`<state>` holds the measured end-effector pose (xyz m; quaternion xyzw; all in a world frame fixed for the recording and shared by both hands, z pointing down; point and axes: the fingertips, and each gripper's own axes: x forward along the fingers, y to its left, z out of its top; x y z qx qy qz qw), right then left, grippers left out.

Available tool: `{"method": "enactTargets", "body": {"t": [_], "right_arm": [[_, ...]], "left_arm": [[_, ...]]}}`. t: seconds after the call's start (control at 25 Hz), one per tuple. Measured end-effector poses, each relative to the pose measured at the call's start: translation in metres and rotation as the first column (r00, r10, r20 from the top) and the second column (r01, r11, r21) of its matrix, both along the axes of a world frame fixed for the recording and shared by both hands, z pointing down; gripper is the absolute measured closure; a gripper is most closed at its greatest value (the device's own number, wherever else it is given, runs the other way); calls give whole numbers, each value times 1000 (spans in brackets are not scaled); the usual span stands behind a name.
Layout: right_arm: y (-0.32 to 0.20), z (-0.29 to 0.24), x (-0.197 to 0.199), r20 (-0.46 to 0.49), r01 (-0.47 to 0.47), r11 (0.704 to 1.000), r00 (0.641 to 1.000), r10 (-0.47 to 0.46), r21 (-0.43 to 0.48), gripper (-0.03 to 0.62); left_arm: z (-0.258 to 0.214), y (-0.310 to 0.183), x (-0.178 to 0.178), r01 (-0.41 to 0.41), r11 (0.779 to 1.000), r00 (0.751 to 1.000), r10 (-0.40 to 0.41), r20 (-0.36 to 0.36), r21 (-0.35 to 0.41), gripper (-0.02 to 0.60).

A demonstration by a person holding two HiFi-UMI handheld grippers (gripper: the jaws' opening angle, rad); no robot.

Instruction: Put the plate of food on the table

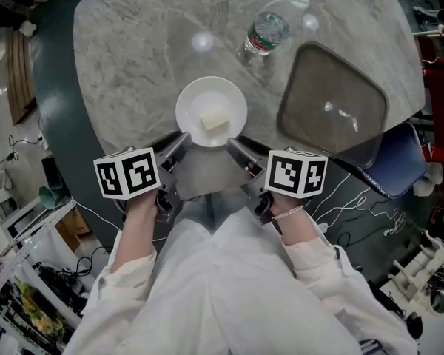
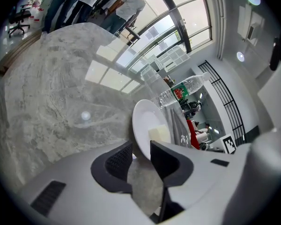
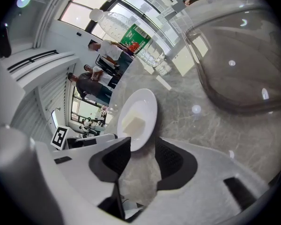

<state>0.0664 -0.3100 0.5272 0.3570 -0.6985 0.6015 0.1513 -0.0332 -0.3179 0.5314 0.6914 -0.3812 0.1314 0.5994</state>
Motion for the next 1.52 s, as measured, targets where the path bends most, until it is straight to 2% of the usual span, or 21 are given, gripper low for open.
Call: {"method": "enactTargets", "body": {"t": [0.36,0.52,0.72,0.84,1.0,1.12,1.28,1.52], "right_arm": [[3,-12,10,35,-35,999,999,34,35,465],[8,-20,6,74,-21,999,997,17,50,478],[14,-33,6,89,8,996,996,-17,94,538],[18,-47,3,97,38,989,994,-52,142,570],[24,-78,-7,171,35,976,983,-73,216,585],[31,-94,-13,182,61,964,977,-111,258,589],[46,-111,-17,181,137,943,963,-198,303,591],[75,-141,-18,150,316,860,904,-401,401,591]], "left_arm": [[-11,5,-4,22,999,1000,-22,4,40,460],[-22,3,-9,-4,993,998,-3,56,116,460],[-52,9,2,-24,979,1000,26,-9,201,481],[-67,16,8,-38,969,999,43,-17,244,518],[-84,29,13,-14,963,997,35,-75,271,528],[-96,36,16,5,957,991,34,-128,292,532],[-109,45,20,-14,946,984,70,-161,324,535],[-119,61,16,-28,936,985,85,-147,350,540]]}}
